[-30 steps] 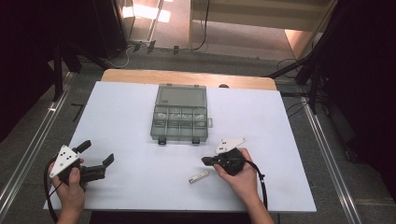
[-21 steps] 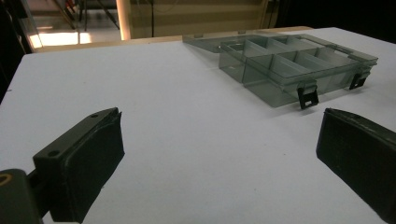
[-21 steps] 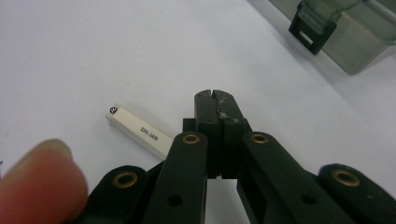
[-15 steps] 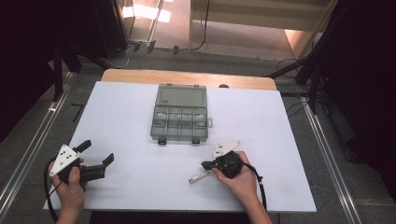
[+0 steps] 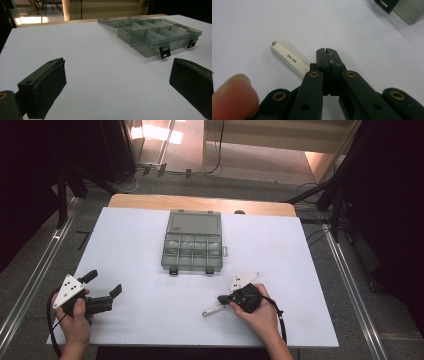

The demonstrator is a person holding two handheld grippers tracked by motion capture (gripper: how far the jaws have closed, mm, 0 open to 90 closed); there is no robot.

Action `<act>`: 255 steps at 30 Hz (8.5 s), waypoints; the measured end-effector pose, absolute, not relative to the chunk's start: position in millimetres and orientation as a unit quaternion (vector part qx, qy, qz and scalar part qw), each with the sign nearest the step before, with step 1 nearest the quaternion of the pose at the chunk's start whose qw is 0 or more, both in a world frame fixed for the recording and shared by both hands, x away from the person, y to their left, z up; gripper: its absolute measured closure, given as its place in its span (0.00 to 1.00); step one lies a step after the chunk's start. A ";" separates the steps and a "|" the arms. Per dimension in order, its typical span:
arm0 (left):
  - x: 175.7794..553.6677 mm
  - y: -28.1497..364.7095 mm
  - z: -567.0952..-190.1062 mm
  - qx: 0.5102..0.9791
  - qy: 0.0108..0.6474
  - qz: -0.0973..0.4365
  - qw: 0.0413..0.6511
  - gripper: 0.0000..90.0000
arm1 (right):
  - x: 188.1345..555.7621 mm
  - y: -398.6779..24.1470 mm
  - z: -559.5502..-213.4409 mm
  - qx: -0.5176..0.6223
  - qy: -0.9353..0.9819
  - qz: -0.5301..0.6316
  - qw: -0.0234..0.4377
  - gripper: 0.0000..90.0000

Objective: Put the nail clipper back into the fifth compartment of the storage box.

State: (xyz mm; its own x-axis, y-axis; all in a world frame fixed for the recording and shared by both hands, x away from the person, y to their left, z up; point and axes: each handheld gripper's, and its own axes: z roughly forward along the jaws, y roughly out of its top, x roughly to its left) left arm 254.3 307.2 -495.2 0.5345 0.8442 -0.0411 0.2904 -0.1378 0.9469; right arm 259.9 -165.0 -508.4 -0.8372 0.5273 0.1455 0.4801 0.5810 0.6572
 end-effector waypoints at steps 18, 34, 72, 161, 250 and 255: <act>254.1 307.1 -495.2 0.705 0.402 0.266 0.520 0.00 | 240.0 -166.6 -505.2 0.269 0.900 0.342 0.020 1.00; 254.7 306.7 -495.3 0.705 0.402 0.265 0.520 0.00 | 231.7 -163.2 -490.3 0.262 0.903 0.341 0.015 0.71; 255.3 305.7 -495.5 0.708 0.402 0.263 0.518 0.00 | 231.4 -107.3 -491.9 0.236 0.930 0.279 0.034 0.75; 254.1 305.7 -496.3 0.705 0.405 0.264 0.519 0.00 | 267.8 -95.8 -449.3 0.300 0.859 0.409 0.063 0.88; 254.3 306.4 -495.5 0.703 0.398 0.257 0.530 0.00 | 373.4 -9.0 -440.9 0.366 0.807 0.452 0.101 0.88; 254.4 306.4 -495.5 0.703 0.398 0.256 0.531 0.00 | 379.0 -5.0 -442.4 0.370 0.805 0.452 0.104 0.88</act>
State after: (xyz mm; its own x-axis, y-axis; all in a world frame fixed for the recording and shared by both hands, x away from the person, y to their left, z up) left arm 254.4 306.4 -495.5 0.5521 0.8314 -0.0626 0.2878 -0.1196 0.9502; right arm 379.0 -5.0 -442.4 -0.7044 0.6900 0.1669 0.5019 0.3179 0.8044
